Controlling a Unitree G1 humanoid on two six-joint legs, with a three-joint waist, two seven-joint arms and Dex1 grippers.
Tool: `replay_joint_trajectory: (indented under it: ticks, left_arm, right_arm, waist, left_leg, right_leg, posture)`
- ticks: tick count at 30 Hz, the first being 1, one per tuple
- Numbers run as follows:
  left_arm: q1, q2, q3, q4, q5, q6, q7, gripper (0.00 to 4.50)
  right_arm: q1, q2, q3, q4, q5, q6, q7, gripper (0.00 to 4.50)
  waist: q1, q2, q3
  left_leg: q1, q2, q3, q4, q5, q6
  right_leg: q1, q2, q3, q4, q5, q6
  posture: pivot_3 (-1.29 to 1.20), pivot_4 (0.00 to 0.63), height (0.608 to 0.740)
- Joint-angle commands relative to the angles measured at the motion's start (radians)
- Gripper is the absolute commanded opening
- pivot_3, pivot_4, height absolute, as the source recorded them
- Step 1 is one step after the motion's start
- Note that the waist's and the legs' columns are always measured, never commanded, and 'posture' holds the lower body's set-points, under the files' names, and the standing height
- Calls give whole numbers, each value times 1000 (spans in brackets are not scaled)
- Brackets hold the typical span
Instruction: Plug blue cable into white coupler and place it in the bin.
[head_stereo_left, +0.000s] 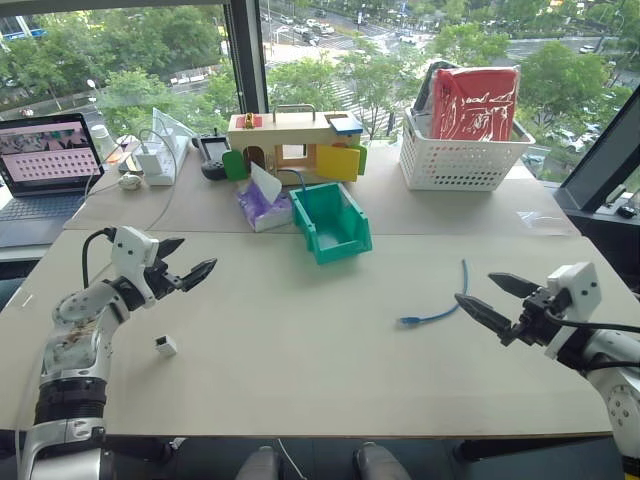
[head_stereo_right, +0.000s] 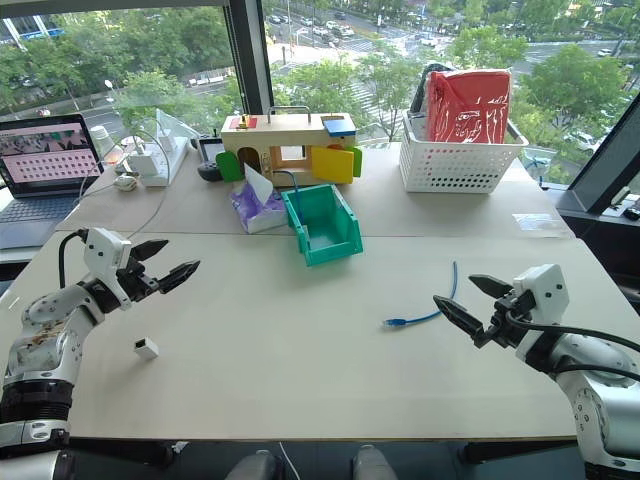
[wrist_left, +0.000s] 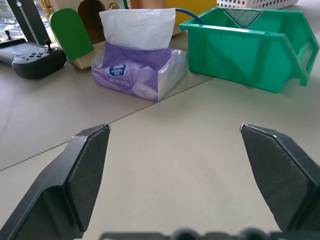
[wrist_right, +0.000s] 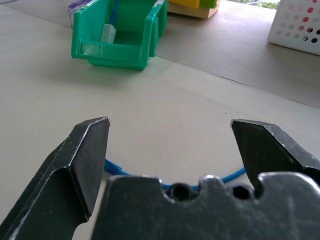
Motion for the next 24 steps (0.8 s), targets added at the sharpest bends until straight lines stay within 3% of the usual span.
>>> replay_joint_trajectory:
  ticks: [1,5,12,22,24]
  left_arm:
    - [-22,19,-9,-79,-70,56,-72,4500]
    - [-46,60,-114,-237,-104,147,-207,4500]
    - [-45,115,-190,-408,-182,336,-296,4500]
    - [-36,117,-295,-544,-240,468,-352,4500]
    - [-30,112,-297,-560,-239,472,-343,4500]
  right_arm:
    - [-39,-61,45,-15,-12,-9,57,4475]
    - [-164,-171,267,69,-111,-2,204,4475]
    - [-375,-165,470,279,-210,-93,368,4475]
    - [-572,-91,642,688,-422,-336,467,4475]
    - [-588,-69,643,741,-432,-363,471,3978]
  waist:
    - [0,0,0]
    - [-5,-1,0]
    - [-7,-1,1]
    - [-4,-1,1]
    - [-5,-1,1]
  left_leg:
    - [0,0,0,0,0,0]
    - [0,0,2,1,0,0]
    - [1,0,1,1,0,0]
    - [2,0,1,1,0,0]
    - [2,0,1,1,0,0]
  right_leg:
    - [0,0,0,0,0,0]
    - [-1,0,1,1,0,0]
    - [0,1,1,2,0,0]
    - [-1,1,1,5,-1,-1]
    - [-1,1,1,6,-1,-1]
  posture:
    - [0,150,733]
    - [0,150,733]
    - [0,150,733]
    - [0,150,733]
    - [0,150,733]
